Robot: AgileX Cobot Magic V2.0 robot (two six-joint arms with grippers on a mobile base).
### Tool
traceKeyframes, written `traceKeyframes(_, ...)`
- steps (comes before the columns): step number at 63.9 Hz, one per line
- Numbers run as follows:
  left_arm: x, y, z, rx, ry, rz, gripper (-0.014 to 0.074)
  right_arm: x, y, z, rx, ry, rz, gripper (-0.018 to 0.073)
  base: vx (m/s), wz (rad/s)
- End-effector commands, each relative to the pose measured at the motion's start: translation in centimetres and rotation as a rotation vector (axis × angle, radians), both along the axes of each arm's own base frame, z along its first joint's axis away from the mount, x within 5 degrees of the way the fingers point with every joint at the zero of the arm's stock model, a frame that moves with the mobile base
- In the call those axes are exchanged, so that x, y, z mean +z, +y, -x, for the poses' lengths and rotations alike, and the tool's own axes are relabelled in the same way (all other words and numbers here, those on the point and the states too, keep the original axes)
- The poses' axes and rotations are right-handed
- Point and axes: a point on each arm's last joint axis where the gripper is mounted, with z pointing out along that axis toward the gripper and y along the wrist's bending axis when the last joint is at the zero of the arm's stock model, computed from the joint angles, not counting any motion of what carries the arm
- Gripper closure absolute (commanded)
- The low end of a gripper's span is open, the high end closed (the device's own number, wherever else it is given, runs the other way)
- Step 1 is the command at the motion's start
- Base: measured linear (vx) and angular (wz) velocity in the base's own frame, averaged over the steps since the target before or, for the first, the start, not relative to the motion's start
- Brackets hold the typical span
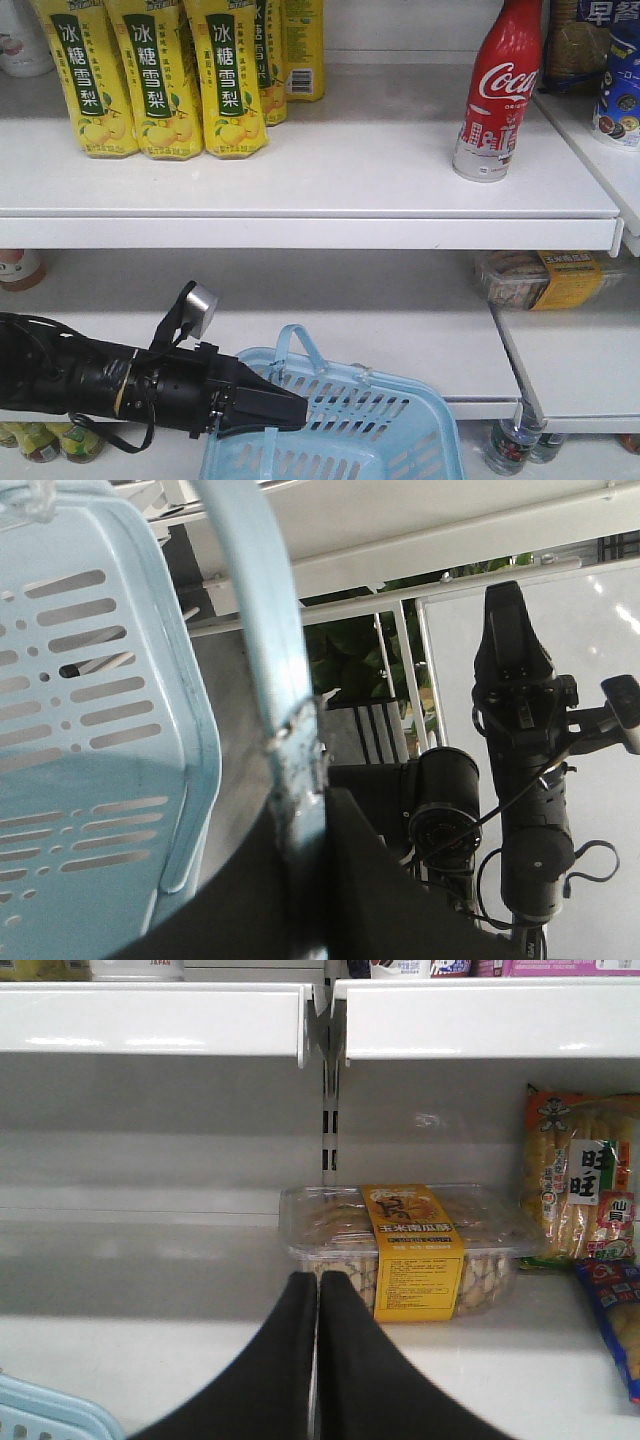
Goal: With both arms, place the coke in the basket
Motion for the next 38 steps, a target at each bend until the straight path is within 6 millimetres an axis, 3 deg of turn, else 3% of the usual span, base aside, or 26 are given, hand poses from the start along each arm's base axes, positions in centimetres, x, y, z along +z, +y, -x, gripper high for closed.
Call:
traceKeyframes(1,3.41,-0.37,0.45,-0.065,-0.072,0.226,0.0603,0.44,0.01,0.08,0.0,-0.085,0.008,0.0568,-0.03,0.02)
traceKeyframes(38,3.41,-0.37,0.46,-0.066,-0.072,0.226,0.0603,0.44,0.01,0.08,0.0,-0.085,0.008,0.0568,-0.01,0.0)
